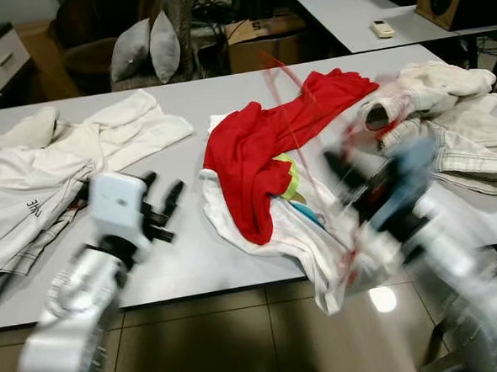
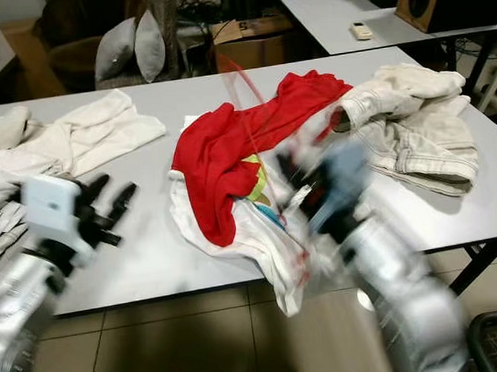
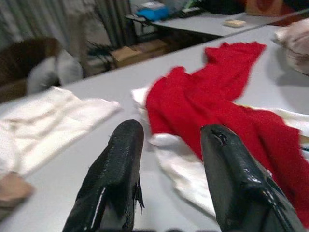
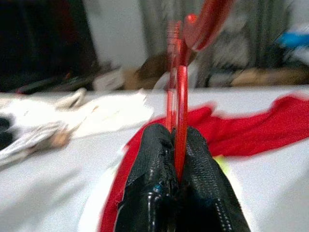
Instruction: Hang hanger
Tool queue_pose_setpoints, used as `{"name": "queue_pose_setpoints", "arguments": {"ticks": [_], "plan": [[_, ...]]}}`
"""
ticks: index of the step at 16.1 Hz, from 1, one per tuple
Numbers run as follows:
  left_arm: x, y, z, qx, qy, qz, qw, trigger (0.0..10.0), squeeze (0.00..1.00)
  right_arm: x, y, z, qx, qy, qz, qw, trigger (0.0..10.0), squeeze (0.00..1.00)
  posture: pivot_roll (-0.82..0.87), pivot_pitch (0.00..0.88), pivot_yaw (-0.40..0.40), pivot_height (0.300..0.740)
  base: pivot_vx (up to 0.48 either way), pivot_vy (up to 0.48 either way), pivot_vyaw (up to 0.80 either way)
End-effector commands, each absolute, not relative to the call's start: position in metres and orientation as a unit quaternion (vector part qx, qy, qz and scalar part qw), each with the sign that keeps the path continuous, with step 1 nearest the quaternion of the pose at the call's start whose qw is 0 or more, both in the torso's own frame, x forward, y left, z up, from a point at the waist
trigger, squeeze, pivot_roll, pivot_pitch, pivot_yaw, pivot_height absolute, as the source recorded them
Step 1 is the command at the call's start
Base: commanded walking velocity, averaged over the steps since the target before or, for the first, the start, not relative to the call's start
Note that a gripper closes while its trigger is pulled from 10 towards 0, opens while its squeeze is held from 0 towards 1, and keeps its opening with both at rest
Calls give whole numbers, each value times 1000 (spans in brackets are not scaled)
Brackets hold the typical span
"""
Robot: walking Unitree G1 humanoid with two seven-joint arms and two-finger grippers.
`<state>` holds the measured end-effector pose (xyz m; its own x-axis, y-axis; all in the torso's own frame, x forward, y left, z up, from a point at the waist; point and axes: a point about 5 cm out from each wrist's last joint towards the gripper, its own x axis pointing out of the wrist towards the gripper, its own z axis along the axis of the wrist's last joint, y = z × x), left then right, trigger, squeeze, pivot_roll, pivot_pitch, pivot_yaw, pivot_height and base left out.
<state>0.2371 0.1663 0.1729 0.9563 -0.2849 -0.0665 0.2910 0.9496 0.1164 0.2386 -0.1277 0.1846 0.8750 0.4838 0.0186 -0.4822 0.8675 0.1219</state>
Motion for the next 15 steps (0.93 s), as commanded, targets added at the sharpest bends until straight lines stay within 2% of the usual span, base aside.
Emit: {"name": "queue_pose_setpoints", "arguments": {"ticks": [1, 6, 11, 15], "plan": [[233, 164, 170, 65, 30, -143, 987, 10000, 0, 236, -125, 187, 57, 0, 247, 967, 10000, 0, -124, 0, 85, 740, 0, 296, 0], [231, 168, 159, 63, 46, -100, 992, 10000, 0, 233, -145, 168, 10, 40, 202, 978, 10000, 0, -118, 0, 62, 740, 0, 295, 0], [225, 176, 159, 66, 50, -88, 993, 10000, 0, 237, -139, 168, 12, 30, 201, 979, 10000, 0, -102, 5, 59, 740, 0, 268, 0], [229, 172, 158, 58, 47, -88, 993, 10000, 0, 236, -141, 167, 22, 36, 191, 981, 10000, 0, -120, 2, 57, 740, 0, 269, 0]]}}
